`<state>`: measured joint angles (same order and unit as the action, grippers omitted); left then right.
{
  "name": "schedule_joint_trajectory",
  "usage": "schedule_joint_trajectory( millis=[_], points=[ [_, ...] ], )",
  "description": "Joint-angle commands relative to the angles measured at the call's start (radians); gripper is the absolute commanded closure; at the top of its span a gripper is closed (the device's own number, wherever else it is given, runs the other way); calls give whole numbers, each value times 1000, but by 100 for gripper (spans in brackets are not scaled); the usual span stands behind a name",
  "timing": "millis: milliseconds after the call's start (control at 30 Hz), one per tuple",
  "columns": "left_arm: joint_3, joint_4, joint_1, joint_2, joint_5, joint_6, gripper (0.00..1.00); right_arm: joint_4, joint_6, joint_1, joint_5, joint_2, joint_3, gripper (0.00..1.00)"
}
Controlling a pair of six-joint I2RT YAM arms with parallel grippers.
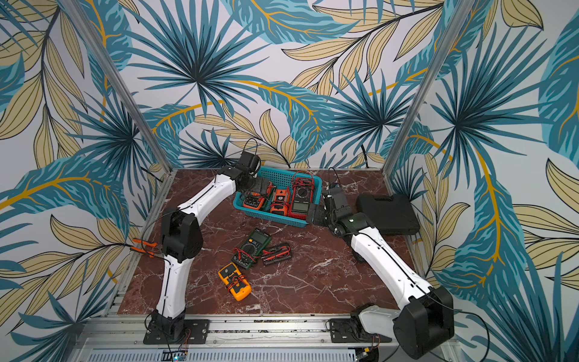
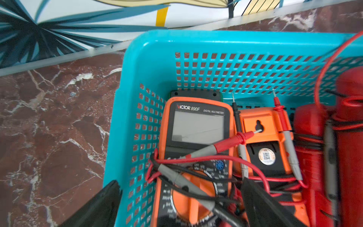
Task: Put the multimeter into the basket
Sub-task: Place the multimeter in the basket, then pick up the multimeter from the center of the board.
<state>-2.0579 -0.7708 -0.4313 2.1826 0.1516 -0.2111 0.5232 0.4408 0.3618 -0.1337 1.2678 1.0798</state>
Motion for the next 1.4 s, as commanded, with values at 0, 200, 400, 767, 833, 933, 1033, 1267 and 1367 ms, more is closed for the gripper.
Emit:
schedule_joint_trajectory(
  millis=[0,200,400,767,833,933,1033,1267,1367],
  points=[
    [47,52,-9,-126,-11,-8,0,24,6,6,1,-21,21,1],
    [216,88,-14,-278,-19,-17,0,28,9,6,5,-28,11,0],
    [493,62,-30,-480,-40,-71,0,34,10,6,-3,-40,5,0],
    [1078,240,-182,-854,-49,-278,0,34,39,6,-26,-67,-33,0],
    [1126,261,-230,-869,-43,-306,0,32,45,6,-30,-69,-41,0],
    [1159,259,-283,-850,-37,-320,0,29,48,7,-32,-67,-47,1],
    [1162,225,-319,-804,-8,-317,0,29,49,7,-32,-69,-49,0],
    [1119,148,-339,-713,71,-286,0,28,48,7,-40,-71,-52,1],
    [1087,107,-339,-676,90,-258,0,30,45,7,-41,-67,-49,0]
  ],
)
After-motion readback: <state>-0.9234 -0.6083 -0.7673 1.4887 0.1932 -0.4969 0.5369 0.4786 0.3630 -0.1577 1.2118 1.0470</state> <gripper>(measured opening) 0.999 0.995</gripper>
